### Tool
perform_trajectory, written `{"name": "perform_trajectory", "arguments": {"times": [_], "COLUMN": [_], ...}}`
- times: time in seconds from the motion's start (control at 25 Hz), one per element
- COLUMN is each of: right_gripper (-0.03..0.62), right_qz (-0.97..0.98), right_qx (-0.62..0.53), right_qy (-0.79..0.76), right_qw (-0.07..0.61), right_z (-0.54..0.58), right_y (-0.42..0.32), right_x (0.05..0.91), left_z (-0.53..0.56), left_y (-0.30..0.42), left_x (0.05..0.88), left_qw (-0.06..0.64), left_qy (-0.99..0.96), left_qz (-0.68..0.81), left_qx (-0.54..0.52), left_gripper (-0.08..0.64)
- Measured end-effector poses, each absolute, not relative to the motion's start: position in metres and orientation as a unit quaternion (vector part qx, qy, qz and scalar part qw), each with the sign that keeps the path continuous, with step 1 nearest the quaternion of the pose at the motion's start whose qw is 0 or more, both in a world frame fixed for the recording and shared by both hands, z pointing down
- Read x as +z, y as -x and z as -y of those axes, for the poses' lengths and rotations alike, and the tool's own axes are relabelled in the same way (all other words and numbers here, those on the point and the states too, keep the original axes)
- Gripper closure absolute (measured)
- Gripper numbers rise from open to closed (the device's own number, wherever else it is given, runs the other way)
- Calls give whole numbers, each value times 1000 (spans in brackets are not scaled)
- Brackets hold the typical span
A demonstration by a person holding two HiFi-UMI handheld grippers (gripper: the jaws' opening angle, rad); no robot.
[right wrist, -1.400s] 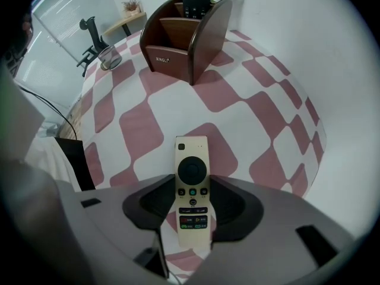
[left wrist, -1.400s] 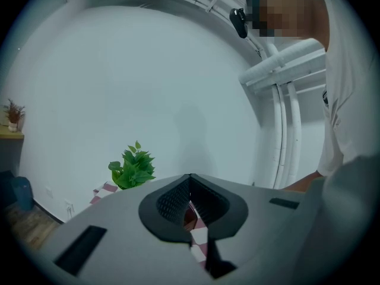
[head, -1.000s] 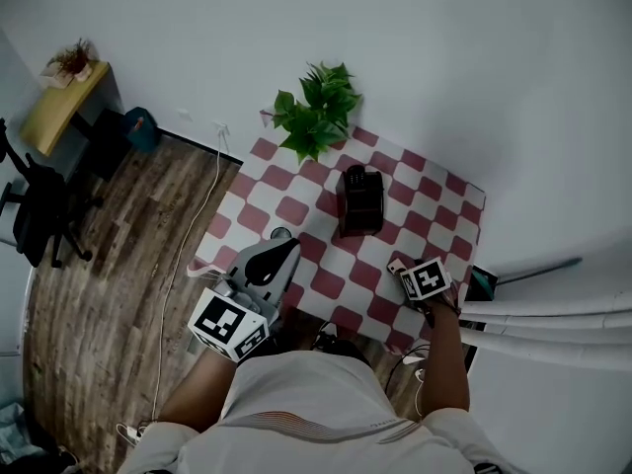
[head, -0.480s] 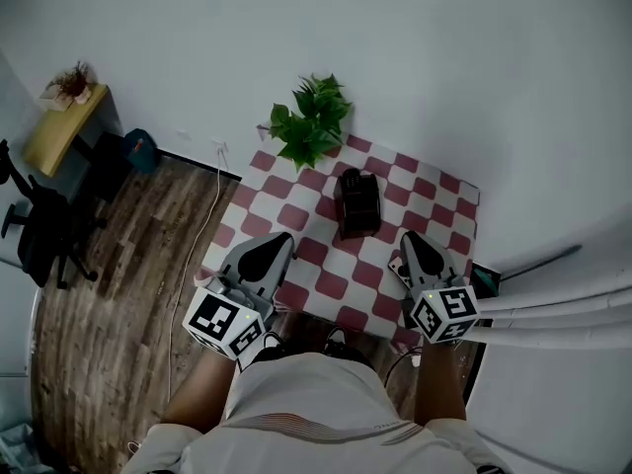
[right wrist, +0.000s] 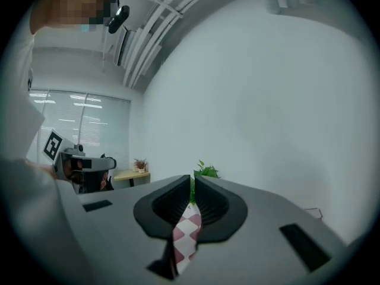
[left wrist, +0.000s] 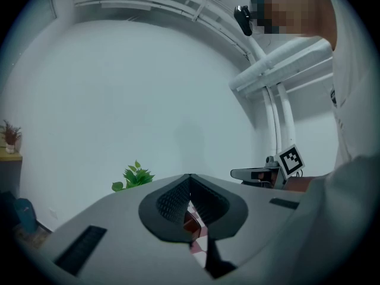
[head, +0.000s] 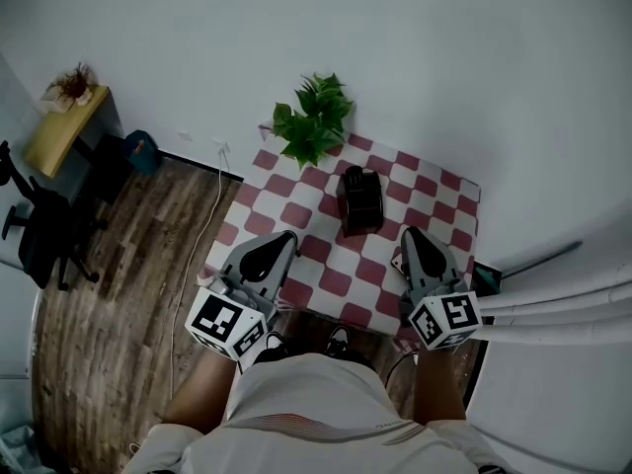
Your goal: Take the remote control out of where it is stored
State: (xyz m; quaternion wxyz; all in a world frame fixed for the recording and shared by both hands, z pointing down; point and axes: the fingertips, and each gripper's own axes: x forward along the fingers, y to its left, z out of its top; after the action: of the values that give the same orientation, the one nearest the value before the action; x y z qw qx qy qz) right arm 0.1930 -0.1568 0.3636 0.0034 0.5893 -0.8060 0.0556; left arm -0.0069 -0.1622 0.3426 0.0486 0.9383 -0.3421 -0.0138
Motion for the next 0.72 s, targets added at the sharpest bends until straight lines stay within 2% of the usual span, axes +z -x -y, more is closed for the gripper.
{"name": "perform_trajectory", "arguments": {"times": [0.48, 0.64, 0.72], "right_gripper": [558, 552, 503], "right_qz": [806, 782, 770], "right_qx": [53, 49, 57], "right_qy": [-589, -617, -627], "right_qw": [21, 75, 104], "right_z": [166, 189, 209], "right_y": [-188, -199, -205], "right_x": [368, 390, 413], "left_z": [166, 171, 173], "left_y": [11, 14, 16], "left_x": [339, 340, 342], "left_qw": [51, 49, 52], "left_qy": [-937, -936, -933], "left_qz": [345, 348, 354], "left_qx": [-23, -22, -20], "left_gripper": [552, 552, 552]}}
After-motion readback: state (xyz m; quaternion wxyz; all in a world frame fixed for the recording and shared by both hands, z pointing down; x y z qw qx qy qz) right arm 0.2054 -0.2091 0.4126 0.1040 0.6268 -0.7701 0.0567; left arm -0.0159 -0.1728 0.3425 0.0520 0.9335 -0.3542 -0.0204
